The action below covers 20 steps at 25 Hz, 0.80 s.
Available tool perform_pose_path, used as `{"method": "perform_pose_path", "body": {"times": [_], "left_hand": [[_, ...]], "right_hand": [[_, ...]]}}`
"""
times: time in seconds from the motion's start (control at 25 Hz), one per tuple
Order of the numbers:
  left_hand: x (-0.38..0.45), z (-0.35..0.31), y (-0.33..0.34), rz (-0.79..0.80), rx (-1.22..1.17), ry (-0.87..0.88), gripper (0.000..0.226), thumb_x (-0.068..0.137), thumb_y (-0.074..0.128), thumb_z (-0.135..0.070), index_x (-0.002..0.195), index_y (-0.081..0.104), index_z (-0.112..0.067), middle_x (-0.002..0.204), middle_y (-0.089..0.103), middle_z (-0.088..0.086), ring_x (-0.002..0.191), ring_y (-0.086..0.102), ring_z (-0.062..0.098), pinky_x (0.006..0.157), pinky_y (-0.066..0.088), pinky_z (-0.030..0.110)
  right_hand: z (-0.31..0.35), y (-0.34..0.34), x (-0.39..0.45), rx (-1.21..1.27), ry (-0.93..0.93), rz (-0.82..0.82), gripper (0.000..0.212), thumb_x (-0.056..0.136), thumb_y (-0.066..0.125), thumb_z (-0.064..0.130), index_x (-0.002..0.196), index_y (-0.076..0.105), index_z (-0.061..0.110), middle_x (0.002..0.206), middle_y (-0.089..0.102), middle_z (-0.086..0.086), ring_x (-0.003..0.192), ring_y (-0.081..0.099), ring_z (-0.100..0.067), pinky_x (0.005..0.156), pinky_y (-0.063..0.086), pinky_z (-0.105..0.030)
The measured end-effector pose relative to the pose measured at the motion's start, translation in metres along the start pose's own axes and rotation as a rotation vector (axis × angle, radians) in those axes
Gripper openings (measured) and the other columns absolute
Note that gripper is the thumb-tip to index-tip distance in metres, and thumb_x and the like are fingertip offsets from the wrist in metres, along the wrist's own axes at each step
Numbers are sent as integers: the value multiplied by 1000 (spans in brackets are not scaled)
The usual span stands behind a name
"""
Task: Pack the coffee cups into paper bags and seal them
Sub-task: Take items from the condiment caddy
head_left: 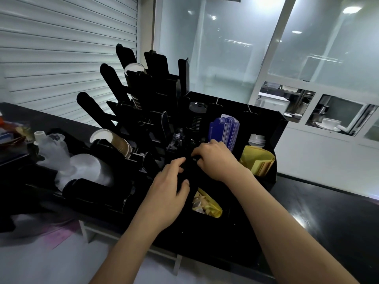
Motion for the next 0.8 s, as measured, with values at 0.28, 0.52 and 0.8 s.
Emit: {"method": "perform_pose_path", "body": {"times": [0.28,0.52,0.8], "left_hand": [[-3,-3,5,18,-14,16,55,100,51,-36,147,23,-45,134,43,-23,123,42,0,102,45,31],[-5,0,3,17,-17,9,55,100,51,-37,147,25,-44,136,43,-22,123,43,0,103,46,32],[-6,2,2,23,-18,7,54,99,50,-38,147,25,-44,136,43,-22,124,43,1,104,46,34]], "right_hand": [[-1,-31,-4,-22,-16,-163,28,102,53,26,124,69,33,120,71,7,111,52,-21,92,33,-34],[4,-32,-5,-1,-66,-122,30,97,59,27,125,67,32,119,67,6,112,53,-21,94,37,-35],[0,-51,-5,-20,-36,-201,26,101,55,24,120,70,32,116,70,8,110,55,-20,93,33,-33]]}}
Point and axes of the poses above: each hand's wrist, its own x-axis towards the middle knuckle, its own y-axis out of the palm, z = x × y, the point moved 10 cm from there along x, towards the middle knuckle
